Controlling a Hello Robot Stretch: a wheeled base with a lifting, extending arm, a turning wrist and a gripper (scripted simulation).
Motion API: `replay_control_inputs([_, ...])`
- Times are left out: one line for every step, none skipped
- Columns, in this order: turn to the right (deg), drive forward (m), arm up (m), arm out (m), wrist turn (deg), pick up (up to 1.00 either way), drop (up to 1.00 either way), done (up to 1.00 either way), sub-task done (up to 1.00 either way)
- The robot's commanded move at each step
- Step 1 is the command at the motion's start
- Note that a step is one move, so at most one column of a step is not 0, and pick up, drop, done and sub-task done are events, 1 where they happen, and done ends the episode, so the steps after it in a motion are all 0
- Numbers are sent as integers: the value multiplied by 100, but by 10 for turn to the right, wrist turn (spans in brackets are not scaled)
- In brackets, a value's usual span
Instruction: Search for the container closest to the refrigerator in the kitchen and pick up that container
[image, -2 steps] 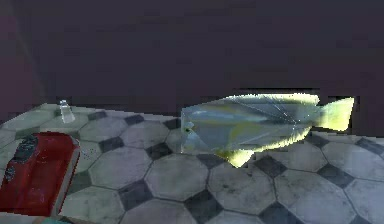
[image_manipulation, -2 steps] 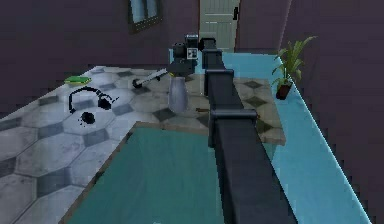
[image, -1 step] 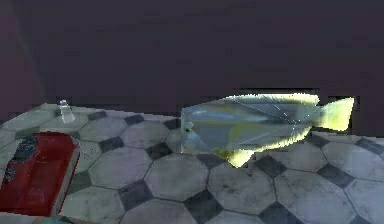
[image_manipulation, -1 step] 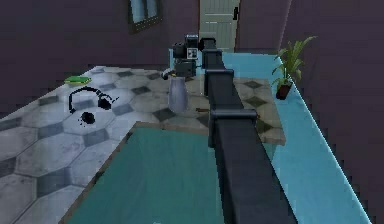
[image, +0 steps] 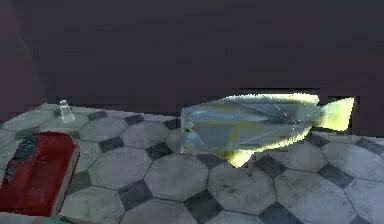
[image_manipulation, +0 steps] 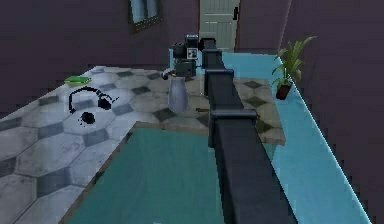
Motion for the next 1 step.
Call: replay_control_inputs([0,0,0,0,0,0,0,100,0])
